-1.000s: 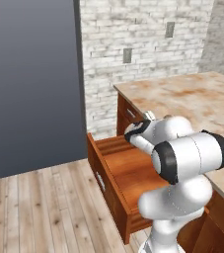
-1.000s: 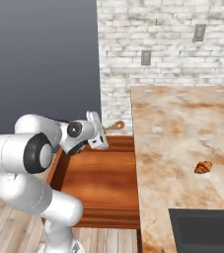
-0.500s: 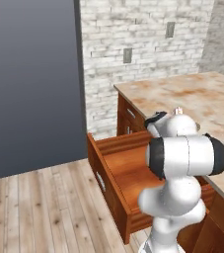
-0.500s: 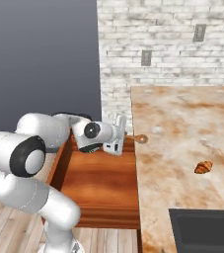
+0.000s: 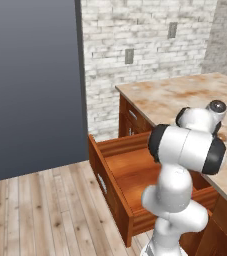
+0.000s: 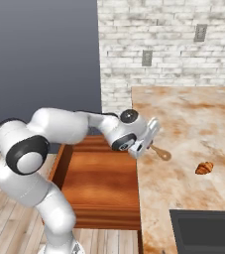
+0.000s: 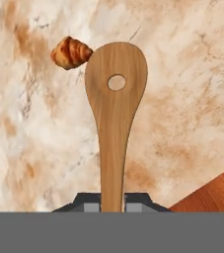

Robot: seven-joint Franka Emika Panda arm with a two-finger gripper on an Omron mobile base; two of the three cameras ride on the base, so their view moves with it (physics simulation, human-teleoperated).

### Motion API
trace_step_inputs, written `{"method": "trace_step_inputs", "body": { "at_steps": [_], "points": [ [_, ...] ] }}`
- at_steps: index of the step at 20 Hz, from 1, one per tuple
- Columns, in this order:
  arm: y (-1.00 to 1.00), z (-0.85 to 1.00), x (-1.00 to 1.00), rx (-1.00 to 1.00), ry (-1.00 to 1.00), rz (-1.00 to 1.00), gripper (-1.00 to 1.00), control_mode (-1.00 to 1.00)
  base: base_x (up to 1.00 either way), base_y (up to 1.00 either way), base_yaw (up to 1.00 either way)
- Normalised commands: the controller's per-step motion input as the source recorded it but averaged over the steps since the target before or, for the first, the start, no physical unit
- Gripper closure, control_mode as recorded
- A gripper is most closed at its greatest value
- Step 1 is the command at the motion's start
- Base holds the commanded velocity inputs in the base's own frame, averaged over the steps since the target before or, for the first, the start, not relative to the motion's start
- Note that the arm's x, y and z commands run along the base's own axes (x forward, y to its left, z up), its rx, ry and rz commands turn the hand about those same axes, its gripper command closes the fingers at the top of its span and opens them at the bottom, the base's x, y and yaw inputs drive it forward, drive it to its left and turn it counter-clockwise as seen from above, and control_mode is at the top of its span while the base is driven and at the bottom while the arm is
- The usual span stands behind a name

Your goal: Pick the wooden spoon from the drawer and place it on the counter.

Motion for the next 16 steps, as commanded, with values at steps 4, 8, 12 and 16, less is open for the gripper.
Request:
{"method": "trace_step_inputs", "body": {
  "at_steps": [4,8,12,16],
  "points": [
    [-0.6,-0.54,0.12,0.03,0.29,-0.16,1.0,-1.0,0.0,0.0,0.0],
    [-0.15,-0.88,0.02,-0.08,0.17,-0.13,1.0,-1.0,0.0,0.0,0.0],
    [-0.03,-0.98,0.0,-0.11,0.05,-0.08,1.0,-1.0,0.0,0.0,0.0],
    [-0.24,-0.85,0.0,-0.01,0.03,0.0,-1.0,-1.0,0.0,0.0,0.0]
  ]
}}
